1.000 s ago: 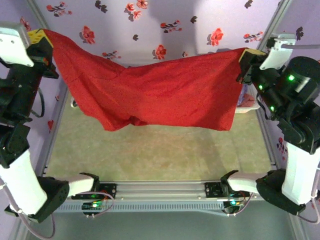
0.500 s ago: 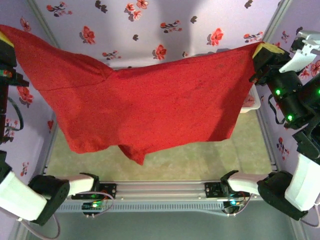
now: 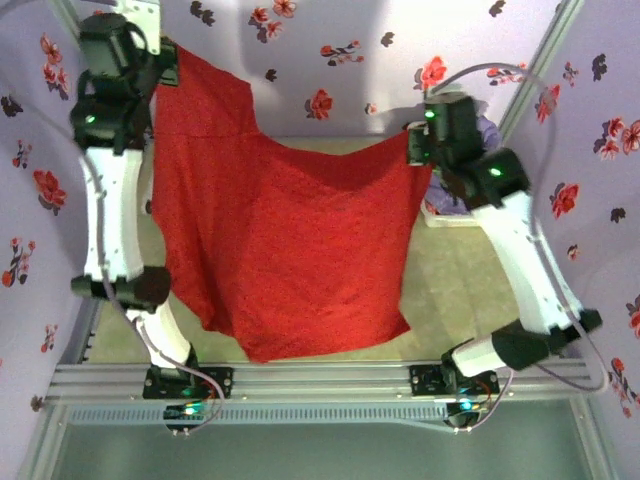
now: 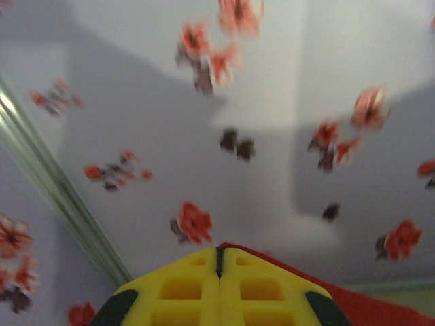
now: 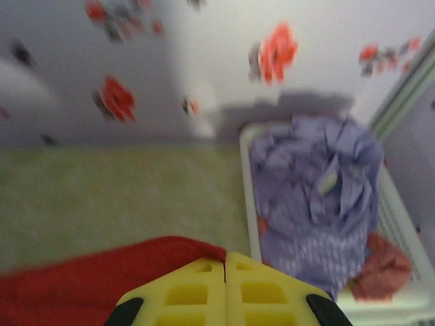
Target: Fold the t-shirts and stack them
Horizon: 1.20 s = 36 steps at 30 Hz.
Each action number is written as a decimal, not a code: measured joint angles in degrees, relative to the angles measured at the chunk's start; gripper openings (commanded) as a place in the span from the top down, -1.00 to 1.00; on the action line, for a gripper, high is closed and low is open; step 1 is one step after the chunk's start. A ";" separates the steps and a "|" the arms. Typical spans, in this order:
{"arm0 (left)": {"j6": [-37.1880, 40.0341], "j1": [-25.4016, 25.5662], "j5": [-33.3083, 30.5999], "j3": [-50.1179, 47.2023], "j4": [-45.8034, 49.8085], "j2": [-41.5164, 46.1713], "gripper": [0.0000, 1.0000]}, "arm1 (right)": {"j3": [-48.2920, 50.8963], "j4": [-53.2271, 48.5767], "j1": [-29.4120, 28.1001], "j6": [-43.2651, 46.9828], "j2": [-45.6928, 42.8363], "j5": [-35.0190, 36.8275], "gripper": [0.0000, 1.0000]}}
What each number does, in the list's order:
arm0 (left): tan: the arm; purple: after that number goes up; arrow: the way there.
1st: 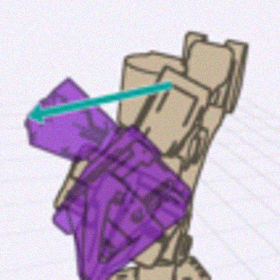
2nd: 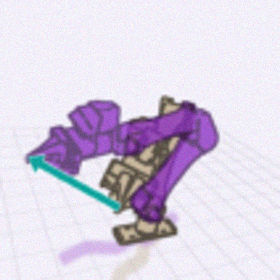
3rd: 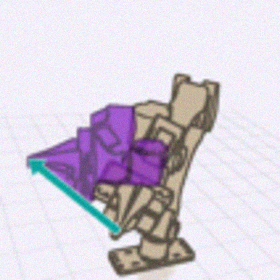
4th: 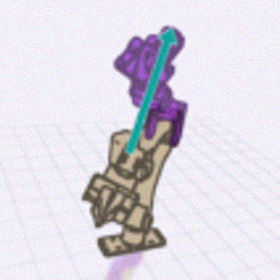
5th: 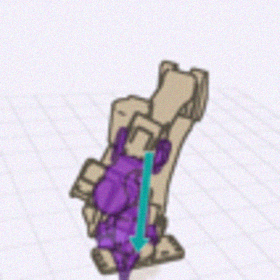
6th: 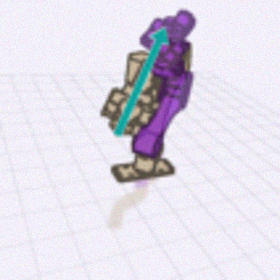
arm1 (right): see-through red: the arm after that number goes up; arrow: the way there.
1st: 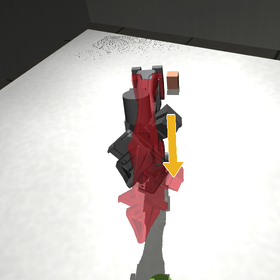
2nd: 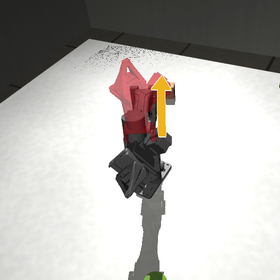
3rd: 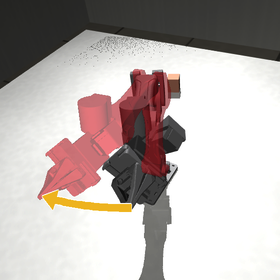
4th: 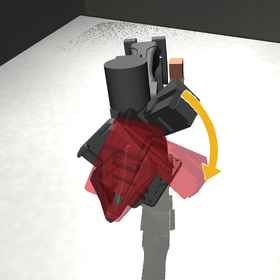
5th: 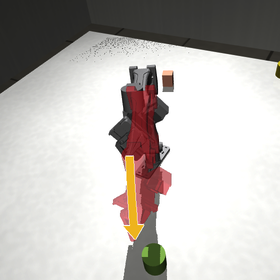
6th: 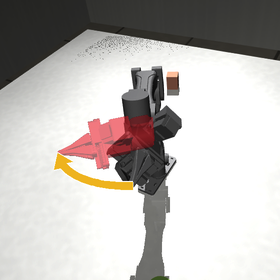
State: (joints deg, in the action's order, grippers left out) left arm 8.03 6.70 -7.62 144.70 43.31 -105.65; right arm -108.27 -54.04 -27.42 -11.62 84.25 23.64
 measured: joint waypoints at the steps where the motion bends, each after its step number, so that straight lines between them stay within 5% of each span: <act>1: -0.09 -0.79 0.90 -1.25 -0.09 -1.60 1.00 | 1.62 0.02 0.22 -0.33 1.49 0.09 1.00; 9: -2.16 -4.74 6.45 -6.08 -1.70 -13.64 1.00 | 10.62 5.40 1.99 -0.57 9.40 0.87 1.00; 19: -3.45 -4.74 8.35 -5.07 -2.19 -16.09 1.00 | 2.51 7.63 4.83 3.08 16.44 2.58 1.00; 25: -2.97 -5.73 8.33 -3.61 -0.70 -8.90 1.00 | 3.37 10.27 4.17 5.33 4.35 -0.35 1.00; 36: -1.51 -5.86 8.76 -2.19 -0.94 18.75 1.00 | 2.08 11.82 1.18 8.92 -15.85 -2.03 1.00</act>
State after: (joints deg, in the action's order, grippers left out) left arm 6.52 0.84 1.15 142.52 42.37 -86.89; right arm -106.19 -42.22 -26.24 -2.70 68.40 21.61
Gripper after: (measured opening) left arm 0.064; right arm 0.065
